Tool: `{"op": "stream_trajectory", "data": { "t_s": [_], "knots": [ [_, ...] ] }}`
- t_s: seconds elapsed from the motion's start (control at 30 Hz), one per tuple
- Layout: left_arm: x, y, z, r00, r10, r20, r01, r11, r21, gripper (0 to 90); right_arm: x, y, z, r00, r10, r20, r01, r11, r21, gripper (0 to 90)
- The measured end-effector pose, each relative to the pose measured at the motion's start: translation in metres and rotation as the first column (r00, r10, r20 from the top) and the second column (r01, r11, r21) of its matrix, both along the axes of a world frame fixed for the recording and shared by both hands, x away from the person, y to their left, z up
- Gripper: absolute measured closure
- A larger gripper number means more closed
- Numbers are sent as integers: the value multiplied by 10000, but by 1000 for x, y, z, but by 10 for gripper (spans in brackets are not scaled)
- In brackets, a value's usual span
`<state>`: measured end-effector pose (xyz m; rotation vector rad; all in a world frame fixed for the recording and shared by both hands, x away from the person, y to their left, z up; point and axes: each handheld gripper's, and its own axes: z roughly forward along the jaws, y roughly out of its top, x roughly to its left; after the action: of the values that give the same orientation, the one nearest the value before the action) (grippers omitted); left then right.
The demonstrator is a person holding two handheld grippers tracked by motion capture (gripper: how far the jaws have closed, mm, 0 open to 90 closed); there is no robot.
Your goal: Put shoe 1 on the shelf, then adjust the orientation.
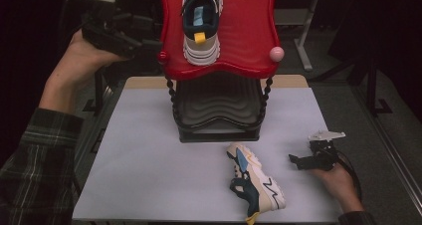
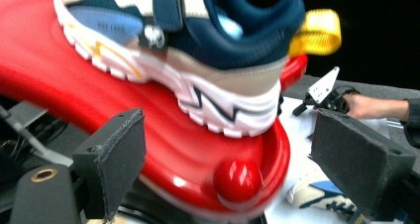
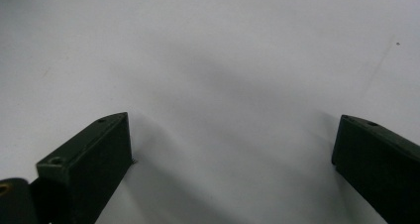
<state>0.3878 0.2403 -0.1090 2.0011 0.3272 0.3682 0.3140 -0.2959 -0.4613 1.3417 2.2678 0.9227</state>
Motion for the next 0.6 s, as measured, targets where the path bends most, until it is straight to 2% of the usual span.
{"op": "stream_trajectory", "data": {
  "t_s": [0.13, 0.23, 0.6],
  "knots": [
    [-10, 10, -15, 10000, 85, -24, -85, 10000, -27, 133, 0, 0, 0, 10000, -2, 2, 2, 10000, 1, 13],
    [-18, 18, -29, 9996, 212, -187, -213, 9998, -60, 133, 0, 0, 0, 10000, -7, 4, 7, 10000, -7, 13],
    [-40, 46, -93, 9948, 628, -798, -631, 9980, -12, 135, 0, 0, 0, 10000, 14, 18, -14, 10000, -5, 13]
  ]
}}
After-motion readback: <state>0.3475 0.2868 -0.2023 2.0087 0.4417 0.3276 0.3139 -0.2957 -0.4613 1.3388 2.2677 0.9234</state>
